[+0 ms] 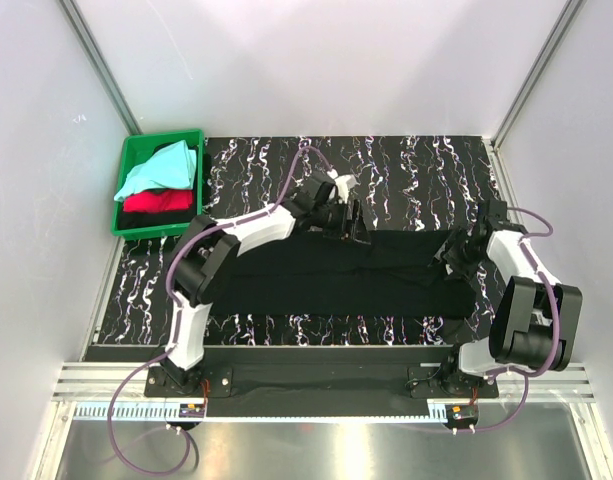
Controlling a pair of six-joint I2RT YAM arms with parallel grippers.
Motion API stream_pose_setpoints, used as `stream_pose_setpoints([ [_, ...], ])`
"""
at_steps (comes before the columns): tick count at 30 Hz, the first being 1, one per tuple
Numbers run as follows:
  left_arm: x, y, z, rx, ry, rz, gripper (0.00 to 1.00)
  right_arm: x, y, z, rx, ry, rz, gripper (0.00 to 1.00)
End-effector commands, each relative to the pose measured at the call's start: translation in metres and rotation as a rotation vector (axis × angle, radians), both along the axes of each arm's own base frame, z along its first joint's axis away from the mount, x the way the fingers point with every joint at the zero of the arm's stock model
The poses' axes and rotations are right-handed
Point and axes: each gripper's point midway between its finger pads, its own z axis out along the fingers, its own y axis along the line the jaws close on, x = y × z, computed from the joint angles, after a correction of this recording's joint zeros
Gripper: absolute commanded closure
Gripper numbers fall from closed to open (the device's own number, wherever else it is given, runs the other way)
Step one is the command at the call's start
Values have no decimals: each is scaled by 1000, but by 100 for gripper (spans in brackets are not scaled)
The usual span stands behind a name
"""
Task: Fold and stack the t-shirts
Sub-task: Fold the tshirt
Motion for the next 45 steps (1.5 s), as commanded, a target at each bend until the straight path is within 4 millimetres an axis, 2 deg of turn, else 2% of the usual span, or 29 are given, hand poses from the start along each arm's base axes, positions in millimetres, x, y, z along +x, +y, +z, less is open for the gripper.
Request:
stream_pose_setpoints([
  [1,-12,-15,-8,-35,19,-104,27,-9,13,-5,68,20,16,42],
  [5,-16,-23,-17,-41,53,-123,30,-8,17,-10,97,34,14,52],
  [12,-25,-20,-21,-27,67,-128,39,-9,22,-20,132,53,20,54],
  [18,-30,-20,-28,-16,69,-140,42,-10,23,-24,138,62,16,60],
  [22,-30,-20,-32,-9,83,-133,50,-15,26,-27,154,82,10,65],
  [28,-36,-21,-34,-11,104,-133,59,-20,23,-31,139,105,-7,66],
  [30,-36,-22,-36,-13,116,-127,76,-21,21,-32,123,113,-12,79],
  [32,-34,-22,-36,-8,122,-121,97,-22,17,-32,103,131,-25,89],
  [33,-30,-18,-41,18,123,-103,100,-26,12,-34,77,153,-38,94],
  [36,-21,-3,-45,71,129,-53,100,-36,4,-36,29,208,-81,100],
  [38,-21,7,-49,92,147,-39,100,-44,3,-41,17,258,-102,100],
  [42,-27,11,-53,113,162,-44,100,-63,4,-48,-24,375,-87,100],
  [45,-33,12,-54,120,176,-52,100,-66,4,-48,-42,386,-86,100],
])
